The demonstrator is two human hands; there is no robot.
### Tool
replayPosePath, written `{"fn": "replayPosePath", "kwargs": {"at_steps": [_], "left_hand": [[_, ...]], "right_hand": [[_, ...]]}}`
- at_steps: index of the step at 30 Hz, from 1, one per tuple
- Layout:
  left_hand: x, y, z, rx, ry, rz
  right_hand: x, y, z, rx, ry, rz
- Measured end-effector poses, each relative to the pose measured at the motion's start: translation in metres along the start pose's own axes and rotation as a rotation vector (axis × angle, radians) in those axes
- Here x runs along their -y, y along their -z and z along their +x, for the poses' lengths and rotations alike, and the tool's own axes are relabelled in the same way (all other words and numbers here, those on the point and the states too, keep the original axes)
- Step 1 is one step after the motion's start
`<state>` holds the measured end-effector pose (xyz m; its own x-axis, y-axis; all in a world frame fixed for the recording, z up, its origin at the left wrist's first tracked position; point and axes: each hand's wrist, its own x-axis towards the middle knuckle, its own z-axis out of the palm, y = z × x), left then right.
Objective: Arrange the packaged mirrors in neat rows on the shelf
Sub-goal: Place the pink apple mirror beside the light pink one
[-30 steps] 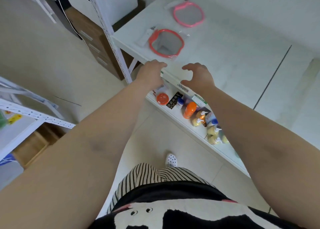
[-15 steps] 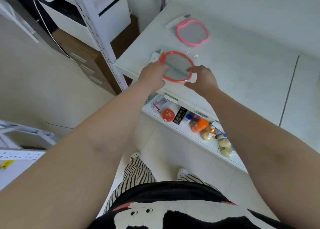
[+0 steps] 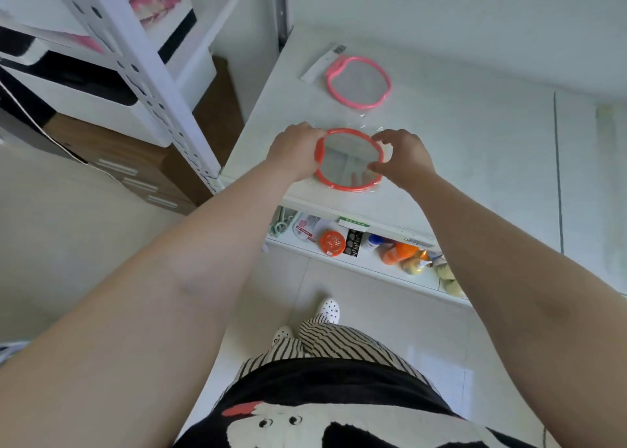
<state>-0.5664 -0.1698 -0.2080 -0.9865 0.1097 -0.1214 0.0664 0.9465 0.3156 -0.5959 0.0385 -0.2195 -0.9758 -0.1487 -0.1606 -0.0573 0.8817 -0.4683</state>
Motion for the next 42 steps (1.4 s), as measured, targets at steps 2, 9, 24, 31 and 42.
{"fn": "replayPosePath", "kwargs": {"at_steps": [2, 9, 24, 31, 42], "left_hand": [[-0.001, 0.002, 0.014, -0.004, 0.006, 0.002], [0.011, 0.000, 0.069, -0.036, 0.076, 0.007], [0.014, -0.055, 0.178, -0.119, 0.236, -0.219], [0.014, -0.079, 0.209, -0.251, 0.294, -0.473], [0.005, -0.041, 0.179, -0.403, 0.452, -0.881]], "right_hand": [[-0.002, 0.005, 0.016, -0.014, 0.001, 0.011], [-0.007, 0.019, 0.077, -0.037, 0.025, 0.010], [-0.037, -0.006, 0.197, -0.045, -0.025, 0.012], [-0.043, -0.016, 0.229, -0.047, -0.120, 0.109], [-0.026, -0.010, 0.190, -0.107, -0.377, 0.588]]}}
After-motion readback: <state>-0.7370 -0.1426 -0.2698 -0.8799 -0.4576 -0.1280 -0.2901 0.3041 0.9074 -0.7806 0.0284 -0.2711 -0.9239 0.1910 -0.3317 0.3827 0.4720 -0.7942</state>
